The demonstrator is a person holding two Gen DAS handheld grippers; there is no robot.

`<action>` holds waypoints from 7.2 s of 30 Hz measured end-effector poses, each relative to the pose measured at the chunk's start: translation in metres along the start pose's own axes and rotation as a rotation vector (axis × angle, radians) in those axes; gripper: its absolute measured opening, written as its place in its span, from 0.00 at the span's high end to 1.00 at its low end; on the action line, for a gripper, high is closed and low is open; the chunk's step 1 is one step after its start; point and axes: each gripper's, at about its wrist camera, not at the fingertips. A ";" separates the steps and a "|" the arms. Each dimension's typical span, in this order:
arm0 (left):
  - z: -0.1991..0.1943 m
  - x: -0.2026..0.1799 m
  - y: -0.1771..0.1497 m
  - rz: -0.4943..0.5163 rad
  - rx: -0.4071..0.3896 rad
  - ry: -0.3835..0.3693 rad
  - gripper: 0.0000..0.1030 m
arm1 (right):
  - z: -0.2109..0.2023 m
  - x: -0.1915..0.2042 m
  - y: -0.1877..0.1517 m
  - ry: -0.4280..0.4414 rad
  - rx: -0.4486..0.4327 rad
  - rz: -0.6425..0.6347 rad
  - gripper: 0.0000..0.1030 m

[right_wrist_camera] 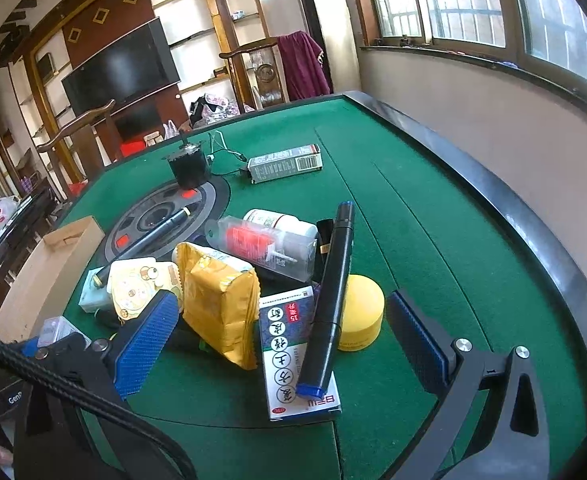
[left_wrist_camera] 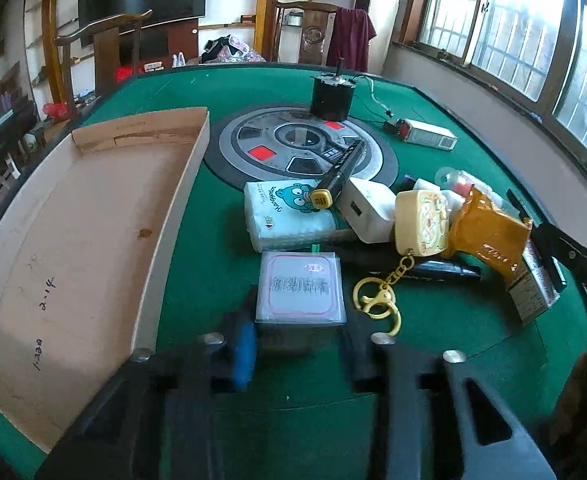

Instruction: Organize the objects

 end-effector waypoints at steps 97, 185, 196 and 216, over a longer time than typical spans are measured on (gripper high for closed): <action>0.089 0.207 0.112 -0.256 0.032 -0.060 0.73 | 0.113 0.283 0.071 0.388 0.487 -0.117 0.69; 0.084 -0.002 0.129 0.083 0.126 -0.184 0.89 | 0.010 -0.061 0.037 0.101 0.222 0.260 0.36; 0.018 -0.007 0.108 0.059 0.036 -0.342 0.89 | 0.028 -0.039 0.034 0.013 0.227 0.128 0.87; -0.068 0.097 0.079 -0.127 -0.158 -0.281 0.89 | -0.051 0.020 0.048 0.357 0.165 0.121 0.88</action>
Point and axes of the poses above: each gripper's, at about its wrist camera, not at the fingertips, and z roughly the way its jaws point, x to its left, y to its top, and after that the axes turned 7 degrees about -y, right-handed
